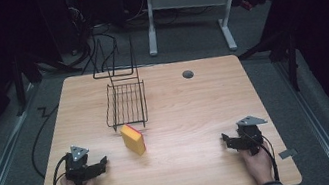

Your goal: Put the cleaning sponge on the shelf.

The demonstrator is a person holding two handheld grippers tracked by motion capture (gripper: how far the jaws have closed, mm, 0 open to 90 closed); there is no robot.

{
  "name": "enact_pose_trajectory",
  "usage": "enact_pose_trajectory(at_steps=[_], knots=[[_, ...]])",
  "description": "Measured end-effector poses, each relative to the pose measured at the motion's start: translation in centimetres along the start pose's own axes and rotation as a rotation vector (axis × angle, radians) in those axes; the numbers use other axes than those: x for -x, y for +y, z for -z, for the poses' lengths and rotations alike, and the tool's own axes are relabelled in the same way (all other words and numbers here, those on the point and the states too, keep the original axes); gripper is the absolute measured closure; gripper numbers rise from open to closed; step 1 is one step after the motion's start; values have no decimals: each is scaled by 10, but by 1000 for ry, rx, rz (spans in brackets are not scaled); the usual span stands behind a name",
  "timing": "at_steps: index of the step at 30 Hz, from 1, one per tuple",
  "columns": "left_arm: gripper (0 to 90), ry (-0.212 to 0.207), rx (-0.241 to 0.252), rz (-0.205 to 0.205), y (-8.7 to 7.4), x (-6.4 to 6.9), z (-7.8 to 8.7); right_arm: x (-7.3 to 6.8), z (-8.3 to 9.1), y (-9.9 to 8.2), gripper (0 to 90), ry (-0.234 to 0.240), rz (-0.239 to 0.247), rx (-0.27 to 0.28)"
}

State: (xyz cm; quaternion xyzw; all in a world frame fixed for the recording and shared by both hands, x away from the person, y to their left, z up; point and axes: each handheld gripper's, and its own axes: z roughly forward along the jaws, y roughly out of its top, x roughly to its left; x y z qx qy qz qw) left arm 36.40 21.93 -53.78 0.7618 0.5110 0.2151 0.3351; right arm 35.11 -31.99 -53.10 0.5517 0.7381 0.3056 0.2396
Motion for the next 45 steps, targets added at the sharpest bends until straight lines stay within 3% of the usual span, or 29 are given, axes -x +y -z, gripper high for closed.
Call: enact_pose_trajectory(at_steps=[26, 40, 45], knots=[[161, -6, -2, -2, 0, 0, 0, 0, 0, 0, 229, 0, 1, -1], [157, 12, 0, 16, 1, 2, -1, 0, 0, 0, 229, 0, -1, -1], [156, -4, 5, 34, 1, 0, 0, 0, 0, 0, 229, 0, -2, -1]])
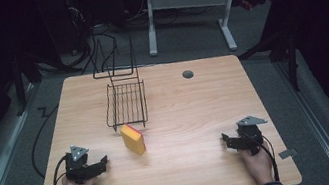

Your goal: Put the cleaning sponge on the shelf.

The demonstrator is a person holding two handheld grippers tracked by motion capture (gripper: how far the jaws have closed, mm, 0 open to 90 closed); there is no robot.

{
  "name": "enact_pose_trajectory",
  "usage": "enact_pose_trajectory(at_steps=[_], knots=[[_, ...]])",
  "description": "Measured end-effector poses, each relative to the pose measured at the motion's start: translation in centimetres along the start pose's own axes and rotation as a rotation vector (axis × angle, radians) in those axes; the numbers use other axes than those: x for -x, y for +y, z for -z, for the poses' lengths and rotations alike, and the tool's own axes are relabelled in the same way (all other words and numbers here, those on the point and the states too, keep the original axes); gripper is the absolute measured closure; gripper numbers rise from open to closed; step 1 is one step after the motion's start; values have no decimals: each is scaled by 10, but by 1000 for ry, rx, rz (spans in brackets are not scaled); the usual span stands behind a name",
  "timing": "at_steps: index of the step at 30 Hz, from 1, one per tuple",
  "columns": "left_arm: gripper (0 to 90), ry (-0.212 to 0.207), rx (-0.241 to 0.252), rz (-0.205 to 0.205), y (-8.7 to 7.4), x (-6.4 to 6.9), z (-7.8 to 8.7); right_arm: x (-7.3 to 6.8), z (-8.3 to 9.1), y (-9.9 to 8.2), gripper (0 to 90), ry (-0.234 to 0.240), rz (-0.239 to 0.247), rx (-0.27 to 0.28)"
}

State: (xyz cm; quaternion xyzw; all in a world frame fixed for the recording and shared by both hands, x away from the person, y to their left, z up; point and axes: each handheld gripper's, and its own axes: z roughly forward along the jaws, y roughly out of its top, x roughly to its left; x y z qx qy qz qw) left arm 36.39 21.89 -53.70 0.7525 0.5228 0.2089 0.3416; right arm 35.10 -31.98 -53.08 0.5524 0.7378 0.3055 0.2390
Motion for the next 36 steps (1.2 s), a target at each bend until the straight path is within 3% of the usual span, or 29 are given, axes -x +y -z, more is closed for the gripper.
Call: enact_pose_trajectory(at_steps=[24, 36], knots=[[144, -79, 101, 13, 16, 8, 26, 0, 0, 0, 229, 0, 0, 0], [134, -101, 138, -11, 27, 17, 36, 0, 0, 0, 229, 0, 1, 0]])
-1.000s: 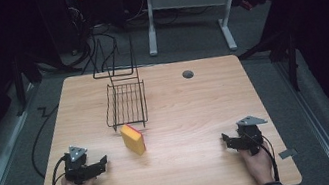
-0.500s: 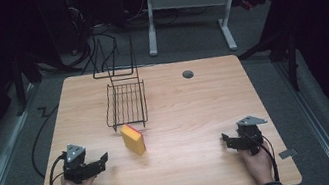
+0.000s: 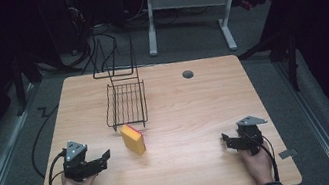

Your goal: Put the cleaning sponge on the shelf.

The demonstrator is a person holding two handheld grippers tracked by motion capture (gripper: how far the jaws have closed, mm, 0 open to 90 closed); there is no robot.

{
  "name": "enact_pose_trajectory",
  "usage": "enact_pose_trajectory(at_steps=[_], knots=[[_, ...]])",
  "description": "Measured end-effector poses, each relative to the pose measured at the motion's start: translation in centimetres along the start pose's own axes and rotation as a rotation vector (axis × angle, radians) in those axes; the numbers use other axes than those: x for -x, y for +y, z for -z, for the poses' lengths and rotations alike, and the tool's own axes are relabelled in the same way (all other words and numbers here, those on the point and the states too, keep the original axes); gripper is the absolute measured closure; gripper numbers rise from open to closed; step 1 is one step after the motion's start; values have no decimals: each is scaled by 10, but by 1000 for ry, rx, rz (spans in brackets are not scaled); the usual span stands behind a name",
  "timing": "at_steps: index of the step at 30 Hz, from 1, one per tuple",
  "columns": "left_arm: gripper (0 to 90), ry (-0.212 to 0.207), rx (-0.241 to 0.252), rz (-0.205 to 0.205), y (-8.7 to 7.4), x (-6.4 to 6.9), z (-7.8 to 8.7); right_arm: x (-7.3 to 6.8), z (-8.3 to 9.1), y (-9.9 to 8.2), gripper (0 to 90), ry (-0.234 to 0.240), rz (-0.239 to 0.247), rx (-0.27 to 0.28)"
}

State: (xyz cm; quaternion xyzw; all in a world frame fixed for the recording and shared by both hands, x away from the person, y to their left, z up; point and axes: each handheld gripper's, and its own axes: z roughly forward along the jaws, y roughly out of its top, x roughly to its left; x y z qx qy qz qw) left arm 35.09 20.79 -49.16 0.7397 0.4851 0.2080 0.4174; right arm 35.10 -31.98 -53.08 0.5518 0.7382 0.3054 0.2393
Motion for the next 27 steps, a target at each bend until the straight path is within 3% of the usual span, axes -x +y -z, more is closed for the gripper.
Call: enact_pose_trajectory(at_steps=[17, 27], knots=[[81, -69, -2, -58, 11, 23, -3, 0, 0, 0, 229, 0, -1, 0], [16, -122, -27, -90, 16, 36, -10, 0, 0, 0, 229, 0, 0, 0]])
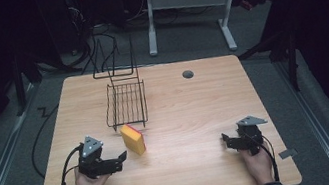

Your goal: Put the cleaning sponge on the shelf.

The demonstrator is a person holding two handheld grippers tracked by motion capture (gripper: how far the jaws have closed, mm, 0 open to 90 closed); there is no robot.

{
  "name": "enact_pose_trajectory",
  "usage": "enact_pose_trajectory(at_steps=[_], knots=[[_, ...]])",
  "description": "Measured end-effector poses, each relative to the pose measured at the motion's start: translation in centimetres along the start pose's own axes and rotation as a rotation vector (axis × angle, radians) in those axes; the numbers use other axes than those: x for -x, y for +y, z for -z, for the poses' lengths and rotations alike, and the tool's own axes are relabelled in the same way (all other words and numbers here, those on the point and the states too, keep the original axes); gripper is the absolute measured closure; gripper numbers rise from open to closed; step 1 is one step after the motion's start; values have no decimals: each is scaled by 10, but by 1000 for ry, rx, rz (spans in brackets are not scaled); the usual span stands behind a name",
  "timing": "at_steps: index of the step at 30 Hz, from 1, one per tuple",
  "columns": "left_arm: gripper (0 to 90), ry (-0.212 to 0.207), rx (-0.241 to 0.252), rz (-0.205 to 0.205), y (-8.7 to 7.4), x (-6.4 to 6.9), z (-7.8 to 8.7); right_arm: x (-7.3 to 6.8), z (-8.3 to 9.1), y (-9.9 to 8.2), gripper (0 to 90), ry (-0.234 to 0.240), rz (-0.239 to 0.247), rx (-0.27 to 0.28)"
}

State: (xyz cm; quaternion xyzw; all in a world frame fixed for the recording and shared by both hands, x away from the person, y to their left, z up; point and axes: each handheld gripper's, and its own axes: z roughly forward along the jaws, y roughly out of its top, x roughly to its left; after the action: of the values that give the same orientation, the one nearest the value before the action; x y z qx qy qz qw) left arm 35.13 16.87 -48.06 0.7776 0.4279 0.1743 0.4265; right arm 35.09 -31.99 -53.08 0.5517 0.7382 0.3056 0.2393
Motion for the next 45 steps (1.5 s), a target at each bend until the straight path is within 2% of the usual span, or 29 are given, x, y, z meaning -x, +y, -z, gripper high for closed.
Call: enact_pose_trajectory(at_steps=[22, 30, 36, 39, 45], knots=[[0, -41, -6, -60, 17, 20, -16, 0, 0, 0, 228, 0, 1, -1], [0, -46, -16, -62, 20, 22, -25, 0, 0, 0, 229, 1, 1, -1], [0, -43, -31, -92, 26, 27, -30, 0, 0, 0, 229, 1, 1, -2], [0, -54, -37, -92, 27, 28, -35, 0, 0, 0, 229, 0, 1, -1], [0, -52, -50, -95, 29, 28, -43, 0, 0, 0, 228, 1, 0, -2]])
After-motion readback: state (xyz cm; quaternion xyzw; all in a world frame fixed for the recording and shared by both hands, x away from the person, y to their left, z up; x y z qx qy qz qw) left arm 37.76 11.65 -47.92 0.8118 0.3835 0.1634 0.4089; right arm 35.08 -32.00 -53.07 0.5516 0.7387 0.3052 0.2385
